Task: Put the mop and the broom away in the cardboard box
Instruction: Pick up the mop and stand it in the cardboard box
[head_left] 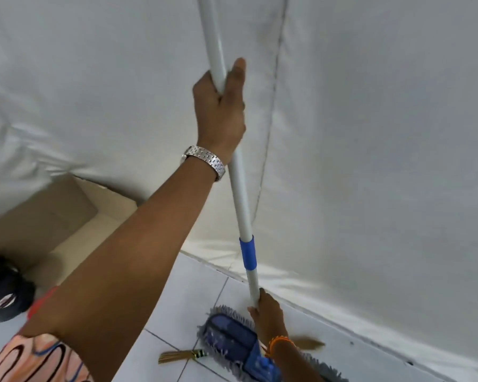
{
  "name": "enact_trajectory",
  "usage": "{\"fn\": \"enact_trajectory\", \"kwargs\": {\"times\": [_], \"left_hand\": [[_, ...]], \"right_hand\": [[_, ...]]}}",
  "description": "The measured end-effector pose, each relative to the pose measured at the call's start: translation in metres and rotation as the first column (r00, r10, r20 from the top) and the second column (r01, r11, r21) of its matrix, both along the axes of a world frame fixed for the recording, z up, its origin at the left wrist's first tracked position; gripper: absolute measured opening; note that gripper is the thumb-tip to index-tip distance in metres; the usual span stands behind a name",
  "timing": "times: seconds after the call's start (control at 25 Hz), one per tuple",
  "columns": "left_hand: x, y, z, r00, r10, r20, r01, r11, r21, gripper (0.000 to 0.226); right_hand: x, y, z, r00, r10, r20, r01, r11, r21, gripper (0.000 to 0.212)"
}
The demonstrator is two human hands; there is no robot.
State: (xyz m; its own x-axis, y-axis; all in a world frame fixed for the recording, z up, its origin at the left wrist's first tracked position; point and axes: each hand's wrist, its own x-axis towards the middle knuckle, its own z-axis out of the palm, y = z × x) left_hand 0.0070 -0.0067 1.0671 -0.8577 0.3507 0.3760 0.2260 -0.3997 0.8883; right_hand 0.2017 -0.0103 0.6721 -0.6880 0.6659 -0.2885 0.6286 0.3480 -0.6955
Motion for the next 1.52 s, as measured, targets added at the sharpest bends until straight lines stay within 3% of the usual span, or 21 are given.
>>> {"fn": "enact_trajectory", "kwargs": {"times": [0.2, 0.72, 1.08, 1.28, 1.52], "left_hand": [[-0.051, -0.088, 0.038, 0.996, -0.001, -0.085, -0.003, 0.999, -0.043, 0.040], [-0.336, -0.271, 0.040, 0.985, 0.114, -0.130, -0.116, 0.993, -0.004, 0.045], [-0.547, -0.314, -0.016, 0.986, 0.022, -0.166, -0.035, 0.997, -0.071, 0.046], [-0.675, -0.331, -0.048, 0.980, -0.024, -0.197, 0.006, 0.996, -0.094, 0.042], [-0.771, -0.362, -0.113, 0.953, -0.136, -0.270, 0.109, 0.988, -0.113, 0.040]], "right_hand": [[-0.103, -0.060, 0.017, 0.995, 0.030, -0.097, -0.031, 0.999, -0.014, 0.017], [-0.429, -0.221, 0.025, 0.992, 0.035, -0.124, -0.042, 0.997, -0.059, 0.020], [-0.655, -0.290, -0.031, 0.986, -0.082, -0.144, 0.059, 0.985, -0.160, 0.032], [-0.801, -0.307, -0.066, 0.985, -0.136, -0.102, 0.121, 0.983, -0.140, 0.033], [-0.906, -0.327, -0.123, 0.964, -0.254, -0.084, 0.234, 0.953, -0.193, 0.034]]}}
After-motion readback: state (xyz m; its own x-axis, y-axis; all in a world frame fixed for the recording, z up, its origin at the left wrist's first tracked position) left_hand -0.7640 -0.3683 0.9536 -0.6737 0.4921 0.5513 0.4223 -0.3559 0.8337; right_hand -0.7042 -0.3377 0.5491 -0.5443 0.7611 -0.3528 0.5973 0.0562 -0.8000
